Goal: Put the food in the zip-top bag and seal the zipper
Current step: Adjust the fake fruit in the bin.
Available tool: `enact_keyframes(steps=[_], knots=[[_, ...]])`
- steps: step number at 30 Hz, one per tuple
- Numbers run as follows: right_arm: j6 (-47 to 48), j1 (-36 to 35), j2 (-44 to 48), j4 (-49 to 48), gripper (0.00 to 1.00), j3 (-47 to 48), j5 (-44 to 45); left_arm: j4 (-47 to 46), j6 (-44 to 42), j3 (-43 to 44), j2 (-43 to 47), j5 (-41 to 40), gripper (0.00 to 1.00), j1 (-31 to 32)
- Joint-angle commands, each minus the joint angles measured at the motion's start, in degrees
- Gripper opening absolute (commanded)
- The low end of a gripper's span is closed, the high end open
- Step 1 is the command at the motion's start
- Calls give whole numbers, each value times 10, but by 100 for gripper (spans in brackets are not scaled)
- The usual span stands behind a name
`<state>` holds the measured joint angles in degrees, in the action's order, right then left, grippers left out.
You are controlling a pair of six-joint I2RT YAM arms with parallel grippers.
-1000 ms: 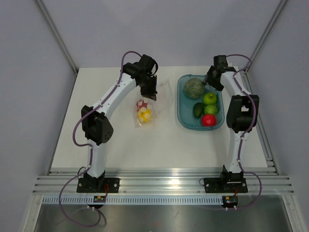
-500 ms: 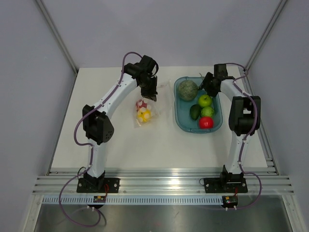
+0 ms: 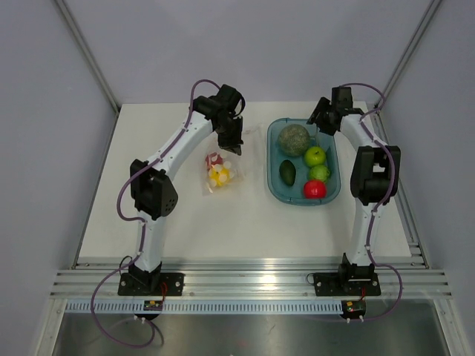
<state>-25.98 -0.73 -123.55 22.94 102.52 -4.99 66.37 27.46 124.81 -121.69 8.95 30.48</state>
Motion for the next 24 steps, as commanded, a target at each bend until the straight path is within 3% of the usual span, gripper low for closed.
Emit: enact_keyframes(steps=[1, 11, 24], knots=[[2, 3, -39, 9, 67, 47, 29, 0, -3, 27, -3, -2, 0, -1], [-20, 3, -57, 30, 54, 60, 63, 0, -3, 25, 0, -3, 0, -1], [35, -16, -61, 36, 49, 37, 171, -5, 0, 26, -3, 5, 0, -1]])
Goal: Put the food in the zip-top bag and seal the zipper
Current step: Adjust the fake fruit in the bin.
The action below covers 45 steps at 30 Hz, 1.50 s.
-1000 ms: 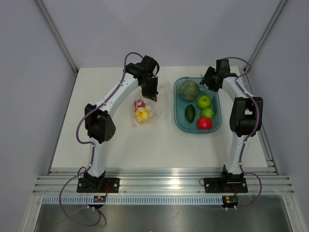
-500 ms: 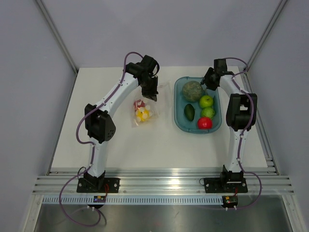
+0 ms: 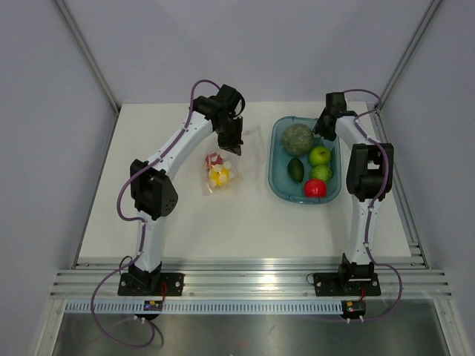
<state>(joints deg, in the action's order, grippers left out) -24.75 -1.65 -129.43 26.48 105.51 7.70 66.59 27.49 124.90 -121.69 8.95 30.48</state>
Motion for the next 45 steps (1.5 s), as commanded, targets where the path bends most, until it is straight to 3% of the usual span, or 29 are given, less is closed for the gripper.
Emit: enact_keyframes(steps=[1, 3, 4, 7, 9, 10, 18, 30, 33, 39, 45], knots=[[22, -7, -3, 1, 47, 5, 49, -7, 0, 25, -4, 6, 0, -1], [22, -7, -8, -10, 41, 0, 51, -7, -1, 25, -4, 6, 0, -1], [20, -6, -10, -6, 31, 3, 46, -6, -1, 25, -3, 5, 0, -1], [19, -7, -5, -7, 17, 1, 36, -6, 0, 25, -3, 5, 0, 0], [18, -7, 14, -8, 2, -1, 31, -4, 0, 23, -2, 4, 0, 0], [19, -8, 22, -8, 0, -5, 29, -3, 0, 22, -1, 4, 0, 0], [12, -8, 172, -63, 0, -82, -16, -11, 4, 14, 7, 6, 0, 1], [-10, -9, 340, -31, 0, -163, -62, -20, 0, 15, 8, 13, 0, 5], [-22, -11, 390, -33, 0, -231, -59, -22, -1, 12, 9, 15, 0, 5], [-62, -16, 422, -64, 0, -324, -101, -30, 0, -4, 11, 24, 0, 5], [-80, -32, 424, -62, 0, -336, -114, -33, -2, -17, 20, 20, 0, 5]])
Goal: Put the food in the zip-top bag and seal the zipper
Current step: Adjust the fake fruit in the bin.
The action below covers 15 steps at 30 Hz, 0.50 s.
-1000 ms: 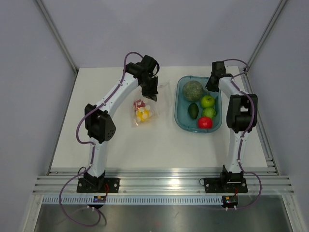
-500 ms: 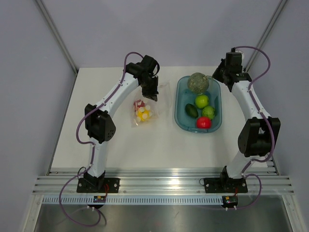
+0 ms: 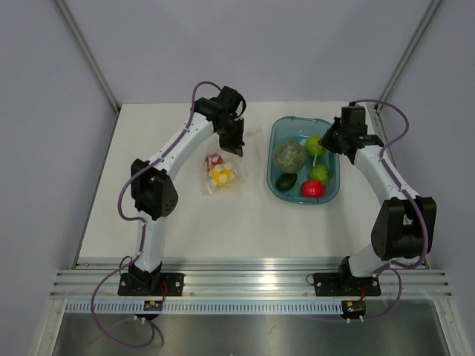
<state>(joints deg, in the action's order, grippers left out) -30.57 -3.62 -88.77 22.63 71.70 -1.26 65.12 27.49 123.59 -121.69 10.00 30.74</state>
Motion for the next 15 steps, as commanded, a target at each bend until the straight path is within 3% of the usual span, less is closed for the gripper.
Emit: enact_keyframes(steps=[1, 12, 13, 15], knots=[[-24, -15, 19, -22, 0, -1, -21, -19, -2, -4, 20, 9, 0, 3], [-119, -15, 39, 24, 1, -53, 46, -26, 2, -12, 19, 15, 0, 7], [-120, -15, 40, 22, 3, -55, 48, -26, 2, -11, 18, 16, 0, 9], [-115, -15, 34, 26, 24, -51, 62, -26, 1, -11, 19, 16, 0, 10]])
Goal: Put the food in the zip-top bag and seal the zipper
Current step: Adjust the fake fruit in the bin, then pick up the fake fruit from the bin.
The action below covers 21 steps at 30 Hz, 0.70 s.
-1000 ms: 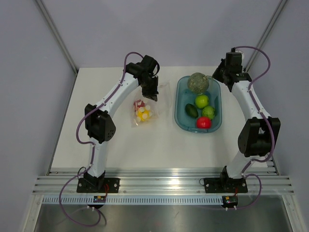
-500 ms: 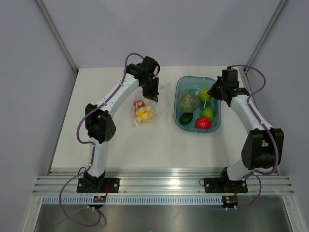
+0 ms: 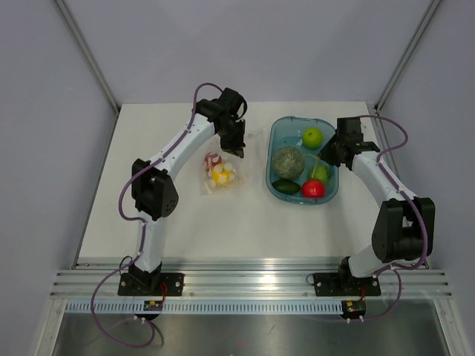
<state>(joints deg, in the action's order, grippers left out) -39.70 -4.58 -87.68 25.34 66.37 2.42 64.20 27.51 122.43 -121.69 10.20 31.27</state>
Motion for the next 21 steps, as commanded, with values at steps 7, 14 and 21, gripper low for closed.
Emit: enact_keyframes(steps=[7, 14, 21], knots=[[3, -5, 43, 6, 53, 0, 57, -18, 0, -4, 24, 12, 0, 6], [58, -5, 18, 13, 60, 7, 39, -22, -1, -11, 28, 15, 0, 12], [53, -5, -9, 2, 61, -4, 23, -22, -3, -12, 29, 14, 0, 12]])
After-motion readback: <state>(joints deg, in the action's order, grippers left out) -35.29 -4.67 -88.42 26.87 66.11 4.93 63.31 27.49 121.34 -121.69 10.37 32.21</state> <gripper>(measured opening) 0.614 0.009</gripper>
